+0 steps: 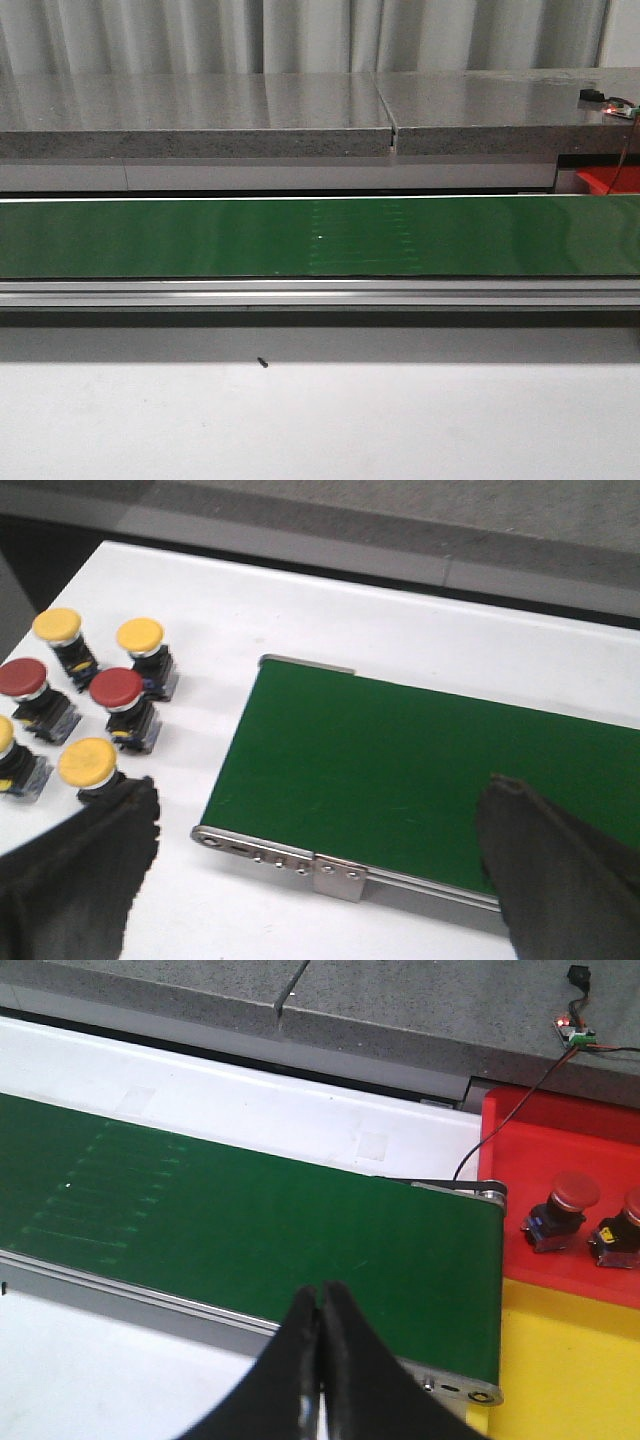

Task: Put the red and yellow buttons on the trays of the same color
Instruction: 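Move the left gripper over a yellow push-button on the table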

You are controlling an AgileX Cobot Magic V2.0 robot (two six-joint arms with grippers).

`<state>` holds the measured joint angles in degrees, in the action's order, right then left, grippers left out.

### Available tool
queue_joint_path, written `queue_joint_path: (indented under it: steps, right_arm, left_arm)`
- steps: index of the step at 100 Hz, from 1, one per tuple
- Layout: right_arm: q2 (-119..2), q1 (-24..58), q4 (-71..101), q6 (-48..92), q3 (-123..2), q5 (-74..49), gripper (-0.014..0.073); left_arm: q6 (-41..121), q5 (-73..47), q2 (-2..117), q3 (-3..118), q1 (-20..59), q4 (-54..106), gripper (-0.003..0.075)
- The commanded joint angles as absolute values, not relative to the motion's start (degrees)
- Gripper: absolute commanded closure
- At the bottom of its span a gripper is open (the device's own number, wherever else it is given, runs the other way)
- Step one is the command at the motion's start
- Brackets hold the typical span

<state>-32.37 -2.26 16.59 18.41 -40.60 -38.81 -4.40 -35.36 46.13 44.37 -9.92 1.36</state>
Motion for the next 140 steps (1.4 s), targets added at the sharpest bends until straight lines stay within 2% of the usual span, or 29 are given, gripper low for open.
queue_joint_path:
  steps: [1, 24, 48, 85, 140]
  right_arm:
    - [-32.4, -2.2, 17.0, 19.0, -42.0, -35.4, 0.0662]
    - [-32.4, -2.2, 17.0, 19.0, -42.0, -35.4, 0.0662]
    - [-32.4, -2.2, 17.0, 19.0, -42.0, -35.4, 0.0662]
    - [-32.4, -2.2, 17.0, 19.0, -42.0, -35.4, 0.0662]
    - [-32.4, -2.2, 17.0, 19.0, -42.0, -35.4, 0.0662]
  left_arm:
    - [-5.5, -32.1, 52.0, 49.2, -13.5, 1.8, 0.0094]
    - [-6.3, -31.2, 64.8, 56.2, -23.0, 2.5, 0.0094]
    - [-6.3, -30.8, 75.9, 62.0, -27.8, 2.1, 0.0094]
    - [-6.2, -30.8, 88.4, 67.1, -28.3, 0.5, 0.0094]
    - [-6.2, -27.0, 99.5, 68.2, -28.3, -1.6, 0.0094]
